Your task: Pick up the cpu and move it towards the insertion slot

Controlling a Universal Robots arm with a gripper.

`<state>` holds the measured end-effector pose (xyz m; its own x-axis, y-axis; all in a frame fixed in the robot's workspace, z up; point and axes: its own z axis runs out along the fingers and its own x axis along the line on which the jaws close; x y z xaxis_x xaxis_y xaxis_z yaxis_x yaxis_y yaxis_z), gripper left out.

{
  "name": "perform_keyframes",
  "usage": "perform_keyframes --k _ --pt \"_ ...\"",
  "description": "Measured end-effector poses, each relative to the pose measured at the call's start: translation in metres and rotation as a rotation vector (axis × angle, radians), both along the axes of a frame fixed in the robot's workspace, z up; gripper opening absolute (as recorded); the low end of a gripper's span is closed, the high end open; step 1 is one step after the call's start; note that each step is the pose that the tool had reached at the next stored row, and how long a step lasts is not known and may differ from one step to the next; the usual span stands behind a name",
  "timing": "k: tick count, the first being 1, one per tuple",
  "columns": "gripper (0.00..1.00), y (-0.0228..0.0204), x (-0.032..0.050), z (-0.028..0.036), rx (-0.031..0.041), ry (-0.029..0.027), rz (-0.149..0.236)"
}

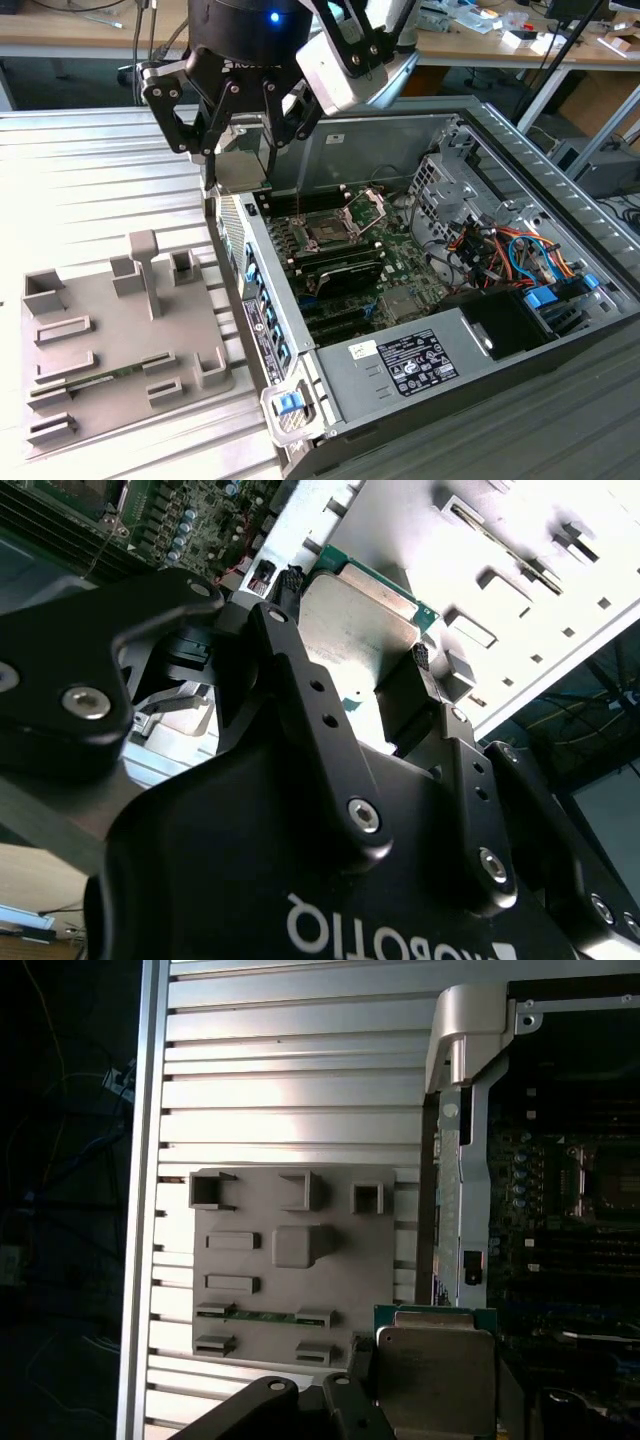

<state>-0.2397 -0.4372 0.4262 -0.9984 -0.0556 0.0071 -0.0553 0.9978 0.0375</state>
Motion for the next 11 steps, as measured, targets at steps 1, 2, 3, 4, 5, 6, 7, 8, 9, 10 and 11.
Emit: perform_keyframes --k 1,2,3,4,5,6,7,8,9,10,11 --pt "0.55 0.0001 0.0009 0.0 0.0 0.0 0.0" --pt "0.55 0.0001 0.0015 0.0 0.0 0.0 0.0" --pt "0.55 0.0001 0.0028 0.0 0.0 0.0 0.0" --pt "0.55 0.0001 0.0037 -0.0001 0.0 -0.0001 0.0" --pt "0.55 0.0002 0.0042 -0.0001 0.0 -0.0001 0.0" --pt "0.55 0.0002 0.0049 -0.0001 0.0 0.0 0.0" --pt "0.55 0.0002 0.0056 -0.0001 0.0 0.0 0.0" --pt "0.55 0.0002 0.0063 -0.0001 0.0 0.0 0.0" --pt "0.55 0.0003 0.0075 -0.0002 0.0001 0.0001 0.0" --pt "0.55 0.0003 0.0086 -0.0002 0.0001 0.0001 0.0" --pt "0.55 0.0004 0.0095 -0.0002 0.0 0.0 0.0"
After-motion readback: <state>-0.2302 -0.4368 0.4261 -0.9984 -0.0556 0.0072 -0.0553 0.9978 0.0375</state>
